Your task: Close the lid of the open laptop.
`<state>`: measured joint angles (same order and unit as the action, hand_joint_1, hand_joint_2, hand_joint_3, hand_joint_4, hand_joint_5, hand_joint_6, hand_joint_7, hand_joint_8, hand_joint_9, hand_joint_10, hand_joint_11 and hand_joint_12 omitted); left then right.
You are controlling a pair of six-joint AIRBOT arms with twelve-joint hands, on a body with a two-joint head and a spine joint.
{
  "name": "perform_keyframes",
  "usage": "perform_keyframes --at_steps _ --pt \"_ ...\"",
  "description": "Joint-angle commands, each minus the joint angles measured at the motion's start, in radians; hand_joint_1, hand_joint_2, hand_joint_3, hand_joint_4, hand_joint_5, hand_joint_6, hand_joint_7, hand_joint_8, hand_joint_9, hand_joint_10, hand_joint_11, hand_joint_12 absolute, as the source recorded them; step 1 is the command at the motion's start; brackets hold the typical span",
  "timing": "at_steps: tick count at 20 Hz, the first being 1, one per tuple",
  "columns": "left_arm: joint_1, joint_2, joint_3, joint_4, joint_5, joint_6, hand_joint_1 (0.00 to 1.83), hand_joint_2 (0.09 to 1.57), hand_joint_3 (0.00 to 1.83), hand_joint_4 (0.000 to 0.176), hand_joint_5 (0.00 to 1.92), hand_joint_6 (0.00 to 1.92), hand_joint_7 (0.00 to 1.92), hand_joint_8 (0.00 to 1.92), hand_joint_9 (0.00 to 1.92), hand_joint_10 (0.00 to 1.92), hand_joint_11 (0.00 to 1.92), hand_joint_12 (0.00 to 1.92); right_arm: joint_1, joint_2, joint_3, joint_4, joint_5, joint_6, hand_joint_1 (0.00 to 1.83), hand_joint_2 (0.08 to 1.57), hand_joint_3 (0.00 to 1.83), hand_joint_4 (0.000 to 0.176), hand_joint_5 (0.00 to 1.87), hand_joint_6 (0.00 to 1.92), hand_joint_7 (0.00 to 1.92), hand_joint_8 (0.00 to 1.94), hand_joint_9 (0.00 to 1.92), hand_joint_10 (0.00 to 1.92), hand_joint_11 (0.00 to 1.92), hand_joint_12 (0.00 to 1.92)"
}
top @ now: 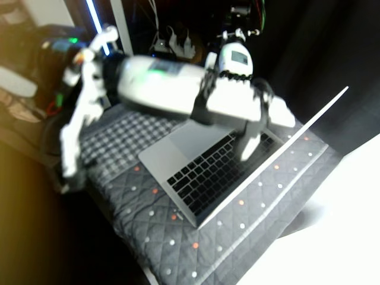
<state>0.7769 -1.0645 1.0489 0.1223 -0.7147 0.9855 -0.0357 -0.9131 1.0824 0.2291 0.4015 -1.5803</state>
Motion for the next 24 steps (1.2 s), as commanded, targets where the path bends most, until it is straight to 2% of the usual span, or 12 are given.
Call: perform_keyframes --at_steps 1,4,7,8,9,11,12,14,17,20,22,24 --pt "0.000 -0.018 0.001 0.007 -0.012 -0.018 0.29 1.36 0.01 0.000 0.21 0.00 0.18 0.00 0.17 0.05 0.00 0.65 0.019 0.005 0.011 0.005 0.101 -0.016 0.44 1.43 0.00 0.000 0.00 0.00 0.00 0.00 0.00 0.00 0.00 0.06" --pt "0.000 -0.021 0.002 0.008 -0.014 -0.020 0.27 1.36 0.00 0.000 0.22 0.00 0.18 0.00 0.17 0.04 0.00 0.68 0.019 -0.011 0.017 0.189 0.090 -0.237 0.44 1.44 0.00 0.000 0.00 0.00 0.00 0.00 0.00 0.00 0.00 0.00" --pt "0.000 -0.020 0.003 0.008 -0.016 -0.025 0.29 1.37 0.00 0.002 0.20 0.00 0.16 0.00 0.15 0.03 0.00 0.57 0.019 -0.012 0.019 0.206 0.062 -0.256 0.42 1.42 0.00 0.000 0.00 0.00 0.00 0.00 0.00 0.00 0.00 0.00" --pt "0.000 -0.020 0.003 0.008 -0.016 -0.025 0.32 1.37 0.00 0.001 0.20 0.00 0.16 0.00 0.16 0.03 0.00 0.53 0.019 -0.012 0.019 0.205 0.055 -0.256 0.45 1.39 0.01 0.000 0.09 0.04 0.08 0.07 0.08 0.18 0.00 0.74" --pt "0.000 -0.020 0.003 0.008 -0.016 -0.025 0.32 1.37 0.00 0.001 0.20 0.00 0.16 0.00 0.16 0.03 0.00 0.53 0.019 -0.012 0.017 0.199 0.050 -0.256 0.45 1.39 0.01 0.000 0.09 0.04 0.08 0.07 0.08 0.18 0.00 0.74" --pt "0.000 -0.020 0.003 0.008 -0.015 -0.026 0.30 1.36 0.00 0.000 0.22 0.01 0.18 0.00 0.18 0.03 0.00 0.71 0.019 -0.009 0.006 0.186 0.047 -0.256 0.51 1.38 0.00 0.000 0.18 0.20 0.36 0.14 0.15 0.86 0.00 1.54" --pt "0.001 -0.020 0.003 0.008 -0.015 -0.026 0.31 1.36 0.00 0.000 0.23 0.01 0.18 0.00 0.18 0.03 0.00 0.72 0.019 -0.008 0.002 0.180 0.047 -0.256 0.51 1.38 0.00 0.000 0.15 0.28 0.37 0.17 0.15 0.95 0.00 1.61" --pt "0.000 -0.020 0.006 0.008 -0.012 -0.027 0.27 1.36 0.00 0.004 0.21 0.00 0.17 0.00 0.17 0.02 0.00 0.67 0.019 -0.008 -0.010 0.158 0.049 -0.256 0.50 1.38 0.00 0.000 0.02 0.44 0.19 0.23 0.02 0.97 0.00 1.60" --pt "0.000 -0.021 0.007 0.008 -0.010 -0.027 0.25 1.36 0.00 0.003 0.21 0.00 0.16 0.00 0.16 0.02 0.00 0.63 0.019 -0.002 -0.041 0.129 0.089 -0.255 0.44 1.40 0.01 0.020 0.00 0.06 0.06 0.15 0.00 0.74 0.00 1.60" --pt "0.001 -0.026 0.012 0.008 -0.007 -0.027 0.26 1.35 0.00 0.011 0.23 0.00 0.17 0.00 0.18 0.02 0.00 0.78 0.026 0.000 -0.058 0.109 0.114 -0.255 0.36 1.43 0.00 0.060 0.00 0.00 0.00 0.00 0.00 0.03 0.00 1.27" --pt "0.001 -0.028 0.012 0.008 -0.006 -0.027 0.30 1.35 0.00 0.000 0.24 0.01 0.18 0.00 0.19 0.03 0.00 0.81 0.033 -0.001 -0.052 0.110 0.111 -0.256 0.42 1.43 0.00 0.059 0.00 0.00 0.00 0.00 0.00 0.00 0.00 1.41" --pt "0.001 -0.029 0.012 0.008 -0.006 -0.027 0.29 1.35 0.00 0.008 0.24 0.00 0.19 0.00 0.18 0.02 0.00 0.79 0.037 -0.005 -0.037 0.128 0.107 -0.256 0.47 1.42 0.00 0.034 0.00 0.00 0.00 0.00 0.00 0.00 0.00 0.96"
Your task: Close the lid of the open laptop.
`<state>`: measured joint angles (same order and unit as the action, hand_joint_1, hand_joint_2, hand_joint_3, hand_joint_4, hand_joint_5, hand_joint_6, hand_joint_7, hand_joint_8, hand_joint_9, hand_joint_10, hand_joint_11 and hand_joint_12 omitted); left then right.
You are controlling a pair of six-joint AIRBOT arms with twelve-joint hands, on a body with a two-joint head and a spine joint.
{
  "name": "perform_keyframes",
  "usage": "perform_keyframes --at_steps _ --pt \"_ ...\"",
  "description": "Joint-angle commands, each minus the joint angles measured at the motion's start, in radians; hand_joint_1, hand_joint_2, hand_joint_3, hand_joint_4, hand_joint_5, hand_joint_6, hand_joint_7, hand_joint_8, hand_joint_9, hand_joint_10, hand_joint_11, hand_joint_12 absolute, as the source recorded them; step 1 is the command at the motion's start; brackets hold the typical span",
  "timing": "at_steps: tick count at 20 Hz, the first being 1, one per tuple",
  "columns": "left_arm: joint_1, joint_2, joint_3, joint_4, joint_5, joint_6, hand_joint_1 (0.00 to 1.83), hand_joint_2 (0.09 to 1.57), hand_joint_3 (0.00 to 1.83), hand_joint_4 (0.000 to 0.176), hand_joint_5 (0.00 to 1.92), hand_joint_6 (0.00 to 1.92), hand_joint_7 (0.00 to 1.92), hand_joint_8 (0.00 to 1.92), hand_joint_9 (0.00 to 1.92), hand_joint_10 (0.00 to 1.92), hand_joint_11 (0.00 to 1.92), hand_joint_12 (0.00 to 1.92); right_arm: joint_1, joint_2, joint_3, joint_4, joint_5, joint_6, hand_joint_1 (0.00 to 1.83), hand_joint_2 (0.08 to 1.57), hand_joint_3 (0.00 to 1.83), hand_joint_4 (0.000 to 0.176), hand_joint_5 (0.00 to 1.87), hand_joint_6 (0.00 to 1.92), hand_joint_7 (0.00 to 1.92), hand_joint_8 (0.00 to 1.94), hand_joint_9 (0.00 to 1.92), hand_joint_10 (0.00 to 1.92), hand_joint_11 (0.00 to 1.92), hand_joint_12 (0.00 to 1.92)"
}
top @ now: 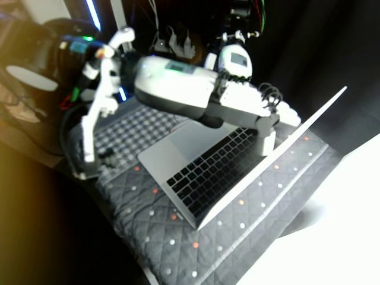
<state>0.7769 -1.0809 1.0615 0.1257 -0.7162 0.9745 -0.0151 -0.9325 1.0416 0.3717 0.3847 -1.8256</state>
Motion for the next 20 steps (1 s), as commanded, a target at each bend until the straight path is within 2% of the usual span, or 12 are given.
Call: perform_keyframes --at_steps 1,2,3,4,9,14,15,16,17,18,19,20 --pt "0.001 -0.013 0.000 0.005 -0.004 -0.016 0.29 1.35 0.00 0.008 0.24 0.00 0.19 0.00 0.18 0.02 0.00 0.79 0.019 0.012 0.013 -0.004 0.120 -0.011 0.47 1.42 0.00 0.034 0.00 0.00 0.00 0.00 0.00 0.00 0.00 0.96" --pt "0.001 -0.013 0.000 0.005 -0.004 -0.016 0.29 1.36 0.00 0.006 0.23 0.00 0.18 0.00 0.18 0.02 0.00 0.71 0.023 0.009 0.024 0.011 0.114 -0.012 0.51 1.41 0.00 0.016 0.00 0.00 0.00 0.00 0.00 0.00 0.00 0.59" --pt "0.001 -0.014 0.000 0.005 -0.004 -0.016 0.28 1.36 0.00 0.015 0.22 0.00 0.17 0.00 0.16 0.01 0.00 0.58 0.025 0.008 0.033 0.029 0.111 -0.012 0.51 1.39 0.00 0.006 0.00 0.00 0.00 0.00 0.00 0.00 0.00 0.09" --pt "0.001 -0.014 0.000 0.005 -0.003 -0.016 0.27 1.36 0.00 0.008 0.22 0.00 0.17 0.00 0.17 0.01 0.00 0.60 0.027 0.009 0.038 0.039 0.112 -0.012 0.54 1.39 0.00 0.000 0.00 0.00 0.00 0.00 0.00 0.00 0.00 0.02" --pt "0.002 -0.017 0.000 0.005 -0.002 -0.016 0.27 1.37 0.00 0.000 0.24 0.00 0.20 0.00 0.20 0.02 0.00 0.71 0.031 0.003 0.070 0.083 0.092 -0.012 0.58 1.38 0.00 0.000 0.00 0.00 0.00 0.00 0.00 0.00 0.00 0.00" --pt "0.002 -0.017 0.000 0.005 -0.005 -0.021 0.27 1.38 0.00 0.000 0.24 0.00 0.19 0.00 0.19 0.01 0.00 0.60 0.031 0.001 0.092 0.114 0.059 -0.012 0.50 1.39 0.00 0.000 0.00 0.00 0.00 0.00 0.00 0.00 0.00 0.00" --pt "0.002 -0.017 0.000 0.005 -0.006 -0.023 0.26 1.38 0.00 0.000 0.23 0.00 0.19 0.00 0.19 0.01 0.00 0.61 0.031 0.001 0.091 0.113 0.056 -0.012 0.48 1.41 0.00 0.000 0.00 0.00 0.03 0.04 0.07 0.03 0.00 0.39" --pt "0.002 -0.017 0.000 0.005 -0.007 -0.024 0.26 1.38 0.00 0.000 0.23 0.00 0.19 0.00 0.19 0.01 0.00 0.61 0.031 0.001 0.091 0.113 0.053 -0.012 0.48 1.41 0.00 0.000 0.00 0.00 0.03 0.04 0.07 0.03 0.00 0.39" --pt "0.002 -0.017 0.000 0.005 -0.008 -0.025 0.25 1.38 0.00 0.000 0.23 0.00 0.19 0.00 0.19 0.01 0.00 0.62 0.031 0.002 0.090 0.111 0.048 -0.012 0.57 1.39 0.00 0.000 0.23 0.10 0.39 0.07 0.43 0.47 0.19 1.54" --pt "0.003 -0.017 0.000 0.005 -0.009 -0.025 0.25 1.38 0.00 0.000 0.23 0.00 0.18 0.00 0.18 0.01 0.00 0.59 0.031 0.002 0.088 0.106 0.043 -0.012 0.58 1.38 0.00 0.000 0.33 0.15 0.53 0.09 0.48 0.69 0.28 1.63" --pt "0.003 -0.017 0.000 0.005 -0.009 -0.026 0.25 1.38 0.00 0.000 0.23 0.00 0.18 0.00 0.17 0.00 0.00 0.58 0.031 0.008 0.079 0.092 0.037 -0.012 0.63 1.37 0.00 0.000 0.38 0.42 0.68 0.27 0.57 1.01 0.46 1.73" --pt "0.003 -0.016 -0.001 0.005 -0.009 -0.027 0.27 1.37 0.00 0.000 0.24 0.00 0.18 0.00 0.18 0.01 0.00 0.62 0.031 0.019 0.064 0.074 0.037 -0.012 0.64 1.36 0.00 0.000 0.34 0.75 0.67 0.53 0.58 1.19 0.53 1.80"
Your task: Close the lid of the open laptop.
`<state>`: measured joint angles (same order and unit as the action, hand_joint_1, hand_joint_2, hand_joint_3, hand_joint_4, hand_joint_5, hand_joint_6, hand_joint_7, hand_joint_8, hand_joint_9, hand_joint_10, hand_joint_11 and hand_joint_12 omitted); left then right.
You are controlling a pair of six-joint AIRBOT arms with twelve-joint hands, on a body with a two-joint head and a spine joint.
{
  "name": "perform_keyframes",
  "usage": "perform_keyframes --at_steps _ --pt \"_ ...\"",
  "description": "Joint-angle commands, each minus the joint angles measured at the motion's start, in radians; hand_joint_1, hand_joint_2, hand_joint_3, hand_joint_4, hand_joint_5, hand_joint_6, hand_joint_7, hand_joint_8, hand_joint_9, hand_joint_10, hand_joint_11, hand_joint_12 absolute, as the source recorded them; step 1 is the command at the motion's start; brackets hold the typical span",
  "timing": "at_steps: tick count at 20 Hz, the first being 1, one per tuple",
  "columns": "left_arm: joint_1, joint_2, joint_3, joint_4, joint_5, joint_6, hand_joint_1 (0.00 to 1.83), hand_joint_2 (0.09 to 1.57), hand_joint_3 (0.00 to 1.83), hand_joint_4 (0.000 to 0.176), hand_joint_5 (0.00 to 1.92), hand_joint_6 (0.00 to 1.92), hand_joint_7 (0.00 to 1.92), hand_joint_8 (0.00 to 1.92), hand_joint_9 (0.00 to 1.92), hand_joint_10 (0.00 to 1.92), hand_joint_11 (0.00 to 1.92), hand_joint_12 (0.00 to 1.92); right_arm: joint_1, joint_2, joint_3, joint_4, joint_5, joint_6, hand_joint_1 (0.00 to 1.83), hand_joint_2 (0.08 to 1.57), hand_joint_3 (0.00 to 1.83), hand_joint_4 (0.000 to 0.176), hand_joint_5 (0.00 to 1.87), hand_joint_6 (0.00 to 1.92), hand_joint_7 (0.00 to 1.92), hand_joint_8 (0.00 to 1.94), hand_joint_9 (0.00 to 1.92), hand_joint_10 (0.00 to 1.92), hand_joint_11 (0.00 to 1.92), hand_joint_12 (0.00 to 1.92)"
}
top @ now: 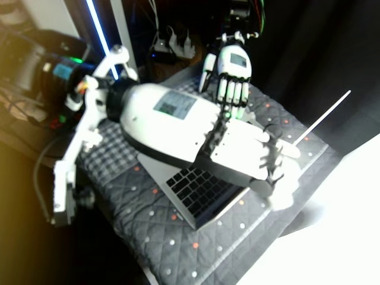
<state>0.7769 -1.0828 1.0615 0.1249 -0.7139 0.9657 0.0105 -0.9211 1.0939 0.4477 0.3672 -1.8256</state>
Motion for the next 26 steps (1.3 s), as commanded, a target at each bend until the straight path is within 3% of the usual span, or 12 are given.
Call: perform_keyframes --at_steps 1,2,7,10,11,13,14,16,18,20,22,26 --pt "0.004 -0.014 -0.001 0.005 -0.011 -0.020 0.29 1.37 0.00 0.000 0.25 0.01 0.20 0.01 0.20 0.01 0.00 0.70 0.005 0.023 -0.009 -0.021 0.055 -0.012 0.72 1.42 0.00 0.014 0.42 1.56 0.64 1.02 0.66 1.48 0.69 1.90" --pt "0.006 -0.013 0.000 0.002 -0.011 -0.021 0.27 1.37 0.00 0.000 0.24 0.00 0.19 0.00 0.20 0.01 0.00 0.69 0.005 0.038 -0.030 -0.046 0.055 -0.011 0.69 1.45 0.00 0.064 0.41 1.77 0.54 1.27 0.62 1.62 0.71 1.92" --pt "0.016 -0.007 0.000 -0.019 -0.016 -0.021 0.29 1.36 0.00 0.012 0.24 0.00 0.18 0.00 0.20 0.01 0.00 0.69 0.003 0.110 -0.155 -0.162 0.059 -0.006 0.68 1.48 0.00 0.038 0.38 1.86 0.43 1.40 0.52 1.63 0.58 1.92" --pt "0.023 0.000 -0.006 -0.026 -0.021 -0.021 0.27 1.37 0.00 0.001 0.25 0.01 0.20 0.00 0.21 0.02 0.00 0.76 -0.027 0.141 -0.207 -0.205 0.062 0.017 0.66 1.48 0.00 0.048 0.38 1.87 0.47 1.58 0.62 1.80 0.70 1.92" --pt "0.027 0.001 -0.007 -0.031 -0.024 -0.021 0.29 1.37 0.00 0.000 0.26 0.01 0.20 0.00 0.22 0.02 0.00 0.77 -0.049 0.145 -0.211 -0.250 0.067 0.075 0.63 1.49 0.00 0.071 0.36 1.89 0.41 1.50 0.58 1.72 0.69 1.92" --pt "0.031 0.007 -0.012 -0.037 -0.027 -0.021 0.25 1.38 0.00 0.001 0.24 0.00 0.18 0.00 0.19 0.00 0.00 0.74 -0.090 0.158 -0.233 -0.270 0.092 0.095 0.60 1.42 0.00 0.000 0.17 1.54 0.37 1.20 0.42 1.41 0.38 1.90" --pt "0.032 0.011 -0.016 -0.039 -0.030 -0.021 0.26 1.38 0.00 0.002 0.24 0.00 0.18 0.00 0.19 0.00 0.00 0.72 -0.103 0.162 -0.245 -0.277 0.095 0.095 0.66 1.39 0.00 0.000 0.16 1.45 0.39 1.30 0.45 1.56 0.44 1.92" --pt "0.032 0.013 -0.018 -0.041 -0.030 -0.021 0.22 1.39 0.00 0.015 0.23 0.00 0.17 0.00 0.18 0.00 0.00 0.69 -0.117 0.162 -0.254 -0.282 0.091 0.095 0.78 1.44 0.00 0.000 0.42 1.78 0.38 1.42 0.44 1.67 0.48 1.92" --pt "0.032 0.014 -0.018 -0.045 -0.030 -0.021 0.24 1.38 0.00 0.018 0.24 0.00 0.17 0.00 0.19 0.00 0.00 0.73 -0.147 0.141 -0.240 -0.282 0.082 0.105 0.68 1.37 0.00 0.000 0.21 1.31 0.39 1.32 0.45 1.59 0.46 1.92" --pt "0.033 0.016 -0.018 -0.048 -0.032 -0.020 0.24 1.38 0.00 0.025 0.22 0.00 0.16 0.00 0.17 0.00 0.00 0.70 -0.188 0.118 -0.220 -0.285 0.077 0.158 0.75 1.43 0.00 0.018 0.43 1.76 0.42 1.09 0.47 1.39 0.46 1.84" --pt "0.034 0.021 -0.021 -0.050 -0.037 -0.020 0.28 1.38 0.00 0.023 0.22 0.00 0.16 0.00 0.17 0.00 0.00 0.67 -0.224 0.107 -0.218 -0.292 0.077 0.178 0.62 1.37 0.00 0.000 0.22 1.27 0.50 1.20 0.64 1.57 0.70 1.92" --pt "0.047 0.059 -0.053 -0.054 -0.093 -0.020 0.17 1.40 0.00 0.002 0.26 0.01 0.23 0.01 0.25 0.04 0.00 0.88 -0.241 0.099 -0.216 -0.302 0.077 0.196 0.63 1.36 0.00 0.000 0.19 1.17 0.36 1.30 0.52 1.68 0.64 1.92"
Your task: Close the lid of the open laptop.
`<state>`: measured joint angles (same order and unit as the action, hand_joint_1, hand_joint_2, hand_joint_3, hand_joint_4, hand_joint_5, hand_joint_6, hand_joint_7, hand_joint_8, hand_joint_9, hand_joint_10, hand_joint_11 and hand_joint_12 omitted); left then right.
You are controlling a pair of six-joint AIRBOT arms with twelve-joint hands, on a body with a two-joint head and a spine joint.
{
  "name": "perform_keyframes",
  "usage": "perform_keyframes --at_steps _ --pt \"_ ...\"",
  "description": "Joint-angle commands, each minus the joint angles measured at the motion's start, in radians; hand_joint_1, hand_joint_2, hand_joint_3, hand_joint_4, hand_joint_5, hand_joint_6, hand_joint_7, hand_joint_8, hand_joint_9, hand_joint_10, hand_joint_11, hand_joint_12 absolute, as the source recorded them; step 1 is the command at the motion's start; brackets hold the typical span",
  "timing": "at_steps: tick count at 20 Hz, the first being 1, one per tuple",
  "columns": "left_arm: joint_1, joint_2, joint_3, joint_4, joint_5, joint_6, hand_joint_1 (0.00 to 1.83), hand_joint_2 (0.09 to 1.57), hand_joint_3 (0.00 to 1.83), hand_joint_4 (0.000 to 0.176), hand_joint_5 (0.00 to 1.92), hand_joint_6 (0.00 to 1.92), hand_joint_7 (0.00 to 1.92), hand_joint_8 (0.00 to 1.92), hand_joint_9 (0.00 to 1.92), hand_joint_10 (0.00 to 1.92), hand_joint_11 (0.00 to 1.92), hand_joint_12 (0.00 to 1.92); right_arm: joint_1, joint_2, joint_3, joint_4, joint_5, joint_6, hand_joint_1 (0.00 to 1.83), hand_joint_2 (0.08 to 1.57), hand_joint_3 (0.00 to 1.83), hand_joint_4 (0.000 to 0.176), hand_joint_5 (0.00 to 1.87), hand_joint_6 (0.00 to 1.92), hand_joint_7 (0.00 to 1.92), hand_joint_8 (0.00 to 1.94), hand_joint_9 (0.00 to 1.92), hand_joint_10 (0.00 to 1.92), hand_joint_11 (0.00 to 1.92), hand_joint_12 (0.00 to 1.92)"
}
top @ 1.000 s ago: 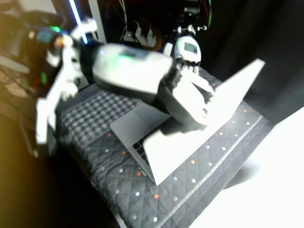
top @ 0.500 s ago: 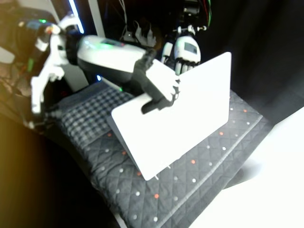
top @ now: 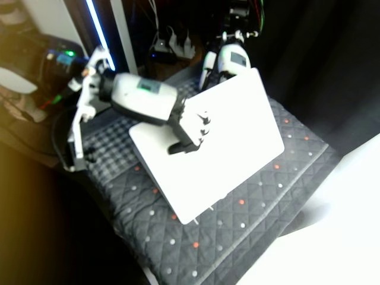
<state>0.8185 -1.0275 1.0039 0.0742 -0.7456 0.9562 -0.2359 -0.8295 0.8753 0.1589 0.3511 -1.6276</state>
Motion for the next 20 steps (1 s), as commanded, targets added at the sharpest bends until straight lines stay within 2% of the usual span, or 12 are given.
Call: perform_keyframes --at_steps 1,2,4,5,7,10,11,13,14,16,17,20 --pt "0.011 0.022 -0.015 0.001 -0.092 -0.010 0.25 1.41 0.00 0.000 0.33 0.04 0.34 0.05 0.35 0.09 0.00 1.16 0.005 0.006 0.003 -0.014 0.092 -0.002 0.64 1.36 0.00 0.000 0.19 1.20 0.35 1.33 0.53 1.71 0.66 1.92" --pt "0.021 0.055 -0.044 0.006 -0.144 -0.010 0.28 1.41 0.00 0.001 0.40 0.06 0.43 0.08 0.44 0.15 0.00 1.41 0.004 0.004 0.004 -0.015 0.092 -0.002 0.65 1.36 0.00 0.000 0.19 1.22 0.37 1.38 0.57 1.73 0.69 1.92" --pt "0.042 0.114 -0.091 0.007 -0.244 -0.010 0.41 1.40 0.00 0.000 0.57 0.33 0.56 0.80 0.51 1.21 0.31 1.73 0.002 0.001 0.009 -0.014 0.089 -0.002 0.60 1.36 0.00 0.000 0.18 1.23 0.39 1.39 0.58 1.74 0.71 1.92" --pt "0.054 0.147 -0.115 0.007 -0.307 -0.010 0.59 1.43 0.00 0.131 0.46 1.48 0.55 1.12 0.59 1.47 0.47 1.81 -0.002 -0.003 0.014 -0.008 0.084 -0.002 0.59 1.37 0.00 0.000 0.17 1.22 0.40 1.34 0.57 1.69 0.68 1.92" --pt "0.063 0.173 -0.133 0.007 -0.365 -0.009 0.56 1.47 0.00 0.174 0.38 1.84 0.42 1.27 0.47 1.56 0.37 1.88 -0.017 -0.009 0.021 0.004 0.082 -0.002 0.72 1.36 0.00 0.000 0.20 1.15 0.37 1.35 0.58 1.71 0.71 1.92" --pt "0.072 0.199 -0.146 -0.004 -0.426 -0.006 0.63 1.45 0.00 0.161 0.41 1.81 0.42 1.00 0.39 1.24 0.20 1.75 -0.043 -0.020 0.025 0.017 0.082 -0.002 0.74 1.35 0.00 0.000 0.21 1.07 0.41 1.36 0.59 1.69 0.69 1.92" --pt "0.077 0.208 -0.149 -0.013 -0.445 -0.005 0.62 1.45 0.00 0.173 0.41 1.81 0.41 0.97 0.35 1.20 0.15 1.71 -0.049 -0.023 0.025 0.019 0.079 -0.002 0.81 1.40 0.01 0.000 0.42 1.60 0.52 1.43 0.70 1.69 0.78 1.92" --pt "0.093 0.237 -0.165 -0.049 -0.500 0.030 0.59 1.46 0.00 0.176 0.39 1.83 0.38 1.01 0.33 1.23 0.15 1.69 -0.057 -0.036 0.028 0.019 0.069 -0.002 0.79 1.43 0.01 0.000 0.44 1.77 0.48 1.42 0.65 1.65 0.73 1.92" --pt "0.099 0.254 -0.170 -0.070 -0.547 0.045 0.74 1.43 0.00 0.075 0.46 1.75 0.41 1.18 0.37 1.41 0.26 1.79 -0.066 -0.045 0.030 0.019 0.059 -0.002 0.81 1.44 0.00 0.000 0.44 1.78 0.49 1.39 0.64 1.64 0.71 1.92" --pt "0.099 0.266 -0.175 -0.085 -0.576 0.063 0.75 1.42 0.00 0.073 0.47 1.73 0.39 1.27 0.37 1.46 0.28 1.80 -0.077 -0.052 0.032 0.021 0.050 -0.002 0.80 1.44 0.00 0.000 0.45 1.78 0.49 1.39 0.65 1.66 0.72 1.92" --pt "0.099 0.274 -0.179 -0.099 -0.594 0.082 0.73 1.41 0.00 0.104 0.47 1.72 0.41 1.29 0.40 1.47 0.33 1.79 -0.085 -0.057 0.032 0.023 0.045 -0.002 0.85 1.42 0.00 0.000 0.47 1.74 0.56 1.55 0.76 1.80 0.87 1.92" --pt "0.099 0.285 -0.175 -0.139 -0.639 0.101 0.77 1.42 0.00 0.038 0.47 1.73 0.26 1.35 0.30 1.58 0.25 1.88 -0.125 -0.073 0.031 0.028 0.024 0.010 0.79 1.43 0.00 0.000 0.45 1.77 0.56 1.58 0.86 1.84 0.98 1.92"
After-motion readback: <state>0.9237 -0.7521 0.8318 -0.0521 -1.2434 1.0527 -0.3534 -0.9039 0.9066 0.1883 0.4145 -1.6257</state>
